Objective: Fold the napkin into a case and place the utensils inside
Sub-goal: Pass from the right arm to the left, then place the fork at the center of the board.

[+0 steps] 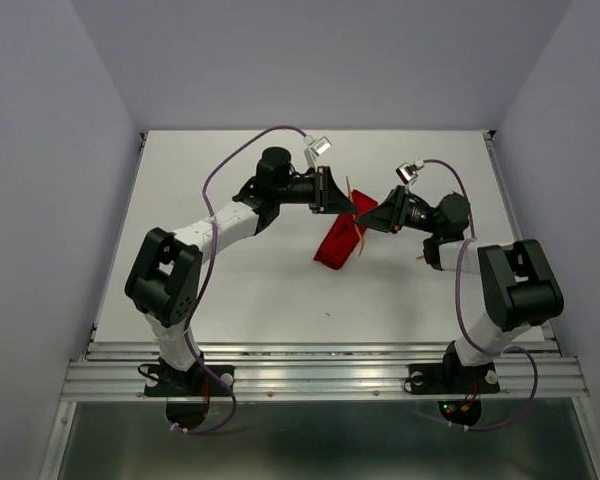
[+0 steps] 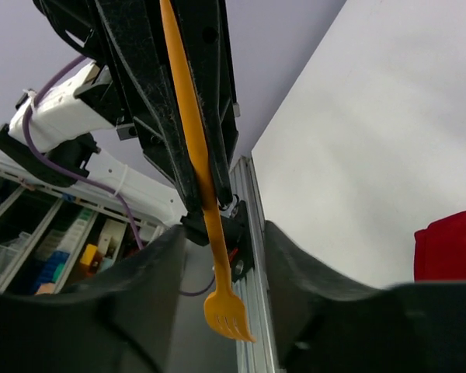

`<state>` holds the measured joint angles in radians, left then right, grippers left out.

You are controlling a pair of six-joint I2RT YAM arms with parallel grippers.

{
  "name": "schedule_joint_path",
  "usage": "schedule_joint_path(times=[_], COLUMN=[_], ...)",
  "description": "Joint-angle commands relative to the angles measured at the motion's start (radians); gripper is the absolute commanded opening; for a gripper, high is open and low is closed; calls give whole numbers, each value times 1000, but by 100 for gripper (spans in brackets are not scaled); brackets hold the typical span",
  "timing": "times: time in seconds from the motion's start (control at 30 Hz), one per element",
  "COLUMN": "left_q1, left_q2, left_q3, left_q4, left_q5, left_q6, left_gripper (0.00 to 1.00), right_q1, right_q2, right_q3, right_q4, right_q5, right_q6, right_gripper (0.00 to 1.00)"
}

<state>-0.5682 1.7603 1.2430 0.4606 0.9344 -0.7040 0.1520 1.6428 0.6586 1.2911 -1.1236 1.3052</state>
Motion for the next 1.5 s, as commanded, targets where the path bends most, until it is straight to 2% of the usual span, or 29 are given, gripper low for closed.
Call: schedule_joint_path(times=[0.0,0.03,0.07,0.1,0.13,0.17,0.2,0.3,0.37,0.43,0.47,0.5,0.6,0.9,1.0,1.07,1.17,1.2,1.3,1.47], left_q1=[30,39,50,68,76,82,93,113,114,117,117,117,116,91,79,73,65,62,59,64], left_q2=[-68,-73,-71,-64,-58,-50,-27,22,41,63,73,99,168,231,297,317,343,341,303,226], left_q3=[4,12,30,91,126,163,227,326,358,380,383,386,397,404,429,450,484,498,493,425], left_q4=[20,-18,-89,-279,-378,-481,-658,-897,-977,-1051,-1071,-1108,-1187,-1231,-1240,-1232,-1228,-1228,-1205,-1162], left_q5=[17,6,-15,-79,-127,-179,-294,-489,-592,-702,-739,-834,-974,-1163,-1166,-1158,-1142,-1146,-1143,-1117], left_q6=[-12,12,46,91,197,245,283,377,425,454,466,477,488,463,456,449,439,434,428,420], left_gripper=[0,0,0,0,0,0,0,0,0,0,0,0,0,0,0,6,30,49,70,71], right_q1=[6,6,6,6,6,6,6,6,6,6,6,6,6,6,6,6,6,6,6,6], right_q2=[-53,-96,-122,-148,-175,-222,-242,-314,-342,-374,-382,-393,-399,-383,-385,-386,-386,-388,-393,-394], right_q3=[9,21,33,67,90,117,163,222,237,251,253,254,254,220,213,205,196,193,180,173], right_q4=[-101,-306,-422,-529,-772,-894,-1067,-1287,-1374,-1441,-1457,-1477,-1494,-1500,-1501,-1500,-1504,-1509,-1507,-1507], right_q5=[27,45,94,126,169,267,319,557,727,803,853,867,892,906,906,906,912,915,920,918], right_q6=[-185,-258,-405,-479,-563,-713,-763,-905,-944,-962,-965,-971,-974,-966,-960,-957,-951,-948,-942,-934], right_gripper=[59,66,70,74,79,81,82,84,84,84,84,84,84,84,84,84,85,86,86,86])
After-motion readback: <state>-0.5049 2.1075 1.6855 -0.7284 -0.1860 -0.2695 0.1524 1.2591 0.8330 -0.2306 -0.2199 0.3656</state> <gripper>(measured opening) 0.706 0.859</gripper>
